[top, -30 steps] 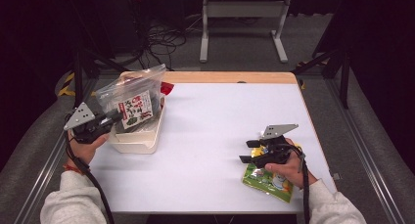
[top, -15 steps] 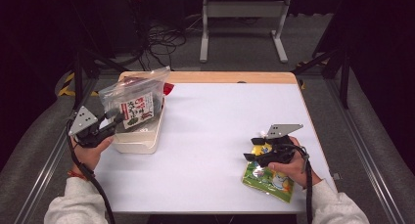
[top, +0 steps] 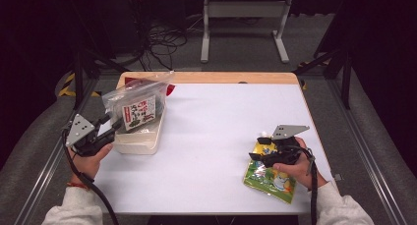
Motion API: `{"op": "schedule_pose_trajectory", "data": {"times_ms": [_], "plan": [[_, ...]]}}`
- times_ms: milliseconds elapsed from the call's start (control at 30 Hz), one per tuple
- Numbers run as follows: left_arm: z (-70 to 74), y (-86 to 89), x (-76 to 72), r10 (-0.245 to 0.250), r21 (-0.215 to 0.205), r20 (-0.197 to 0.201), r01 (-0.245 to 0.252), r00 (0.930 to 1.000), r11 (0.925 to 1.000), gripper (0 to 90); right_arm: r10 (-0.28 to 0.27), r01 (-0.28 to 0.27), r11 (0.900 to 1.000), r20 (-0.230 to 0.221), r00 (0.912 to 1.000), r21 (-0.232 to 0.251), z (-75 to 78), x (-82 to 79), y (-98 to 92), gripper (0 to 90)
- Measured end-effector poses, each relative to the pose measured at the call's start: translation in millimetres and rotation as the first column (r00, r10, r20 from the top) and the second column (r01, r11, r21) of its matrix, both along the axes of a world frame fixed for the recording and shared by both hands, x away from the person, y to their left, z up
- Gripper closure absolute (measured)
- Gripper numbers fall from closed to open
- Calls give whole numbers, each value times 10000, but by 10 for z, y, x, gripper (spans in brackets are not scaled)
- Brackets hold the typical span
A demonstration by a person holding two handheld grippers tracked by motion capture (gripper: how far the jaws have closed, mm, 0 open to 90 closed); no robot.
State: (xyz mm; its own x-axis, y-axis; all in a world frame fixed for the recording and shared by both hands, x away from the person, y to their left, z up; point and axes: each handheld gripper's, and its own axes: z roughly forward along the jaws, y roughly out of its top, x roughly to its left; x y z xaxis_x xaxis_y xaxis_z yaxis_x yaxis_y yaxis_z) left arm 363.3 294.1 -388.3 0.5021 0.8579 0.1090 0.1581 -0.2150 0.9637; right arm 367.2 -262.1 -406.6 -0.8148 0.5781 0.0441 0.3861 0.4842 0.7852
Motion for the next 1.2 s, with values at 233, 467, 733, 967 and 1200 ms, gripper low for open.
{"op": "schedule_pose_trajectory", "data": {"times_ms": [233,467,733,967,1200], "plan": [[6,81,-144,9,-485,132,-2,9999,9988,530,-117,117,9999,107,9999,-9,19,-17,-36,319],[-75,-29,-264,187,-339,-17,-187,9998,9992,446,-157,159,9998,202,9997,-92,22,-23,-41,316],[-107,-190,-363,-191,-141,-351,186,9992,9997,327,-207,212,9997,316,9993,-135,35,-33,-50,316],[-98,-394,-522,-1124,-59,-348,1123,9930,9937,299,-464,476,9986,503,9977,-218,65,-59,-135,318],[-156,-743,-654,-2501,160,-742,2519,9654,9676,291,-773,793,9963,591,9953,-321,67,-93,-254,324]]}}
